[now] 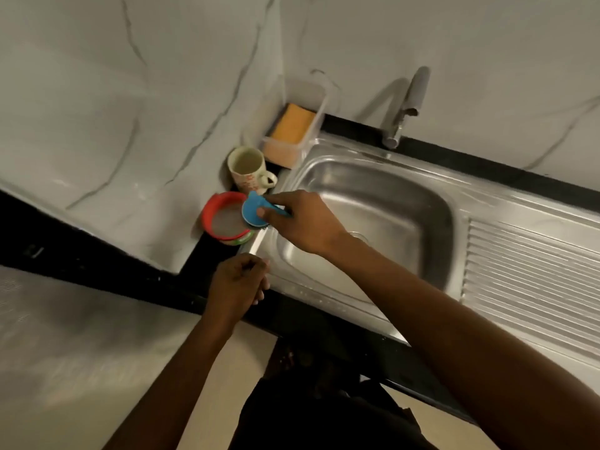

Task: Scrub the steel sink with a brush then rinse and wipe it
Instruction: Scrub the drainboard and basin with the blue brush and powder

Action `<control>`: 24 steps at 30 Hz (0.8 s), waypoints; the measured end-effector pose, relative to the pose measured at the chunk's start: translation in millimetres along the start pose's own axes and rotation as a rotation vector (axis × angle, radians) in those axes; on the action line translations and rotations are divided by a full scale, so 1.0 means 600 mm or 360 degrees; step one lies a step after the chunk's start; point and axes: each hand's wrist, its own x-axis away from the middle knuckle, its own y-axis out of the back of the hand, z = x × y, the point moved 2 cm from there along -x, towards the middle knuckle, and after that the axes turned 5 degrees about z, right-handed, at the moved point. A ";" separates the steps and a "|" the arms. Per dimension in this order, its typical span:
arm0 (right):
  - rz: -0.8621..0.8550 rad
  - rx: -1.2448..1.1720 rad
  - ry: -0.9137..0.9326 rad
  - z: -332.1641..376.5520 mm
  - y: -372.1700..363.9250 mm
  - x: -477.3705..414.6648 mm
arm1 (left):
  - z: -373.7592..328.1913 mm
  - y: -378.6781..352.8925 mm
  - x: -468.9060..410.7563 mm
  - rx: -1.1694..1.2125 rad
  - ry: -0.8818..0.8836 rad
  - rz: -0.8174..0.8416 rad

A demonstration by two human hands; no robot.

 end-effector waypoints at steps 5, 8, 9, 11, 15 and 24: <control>0.0213 0.0227 -0.0025 0.004 -0.085 -0.105 | 0.016 0.053 -0.017 0.0064 0.0071 -0.0063; 0.0298 0.0408 -0.0025 0.000 -0.110 -0.141 | 0.022 0.073 -0.027 0.0075 0.0089 -0.0084; 0.0332 0.0466 -0.0020 -0.001 -0.117 -0.148 | 0.023 0.078 -0.028 0.0082 0.0094 -0.0086; 0.0397 0.0534 -0.0034 -0.005 -0.131 -0.159 | 0.026 0.085 -0.030 0.0082 0.0093 -0.0081; 0.0444 0.0677 -0.0038 -0.003 -0.138 -0.176 | 0.032 0.091 -0.035 0.0061 0.0106 -0.0071; 0.0238 0.0060 -0.0177 -0.003 -0.024 -0.095 | 0.002 0.052 -0.055 0.0015 0.0056 0.0043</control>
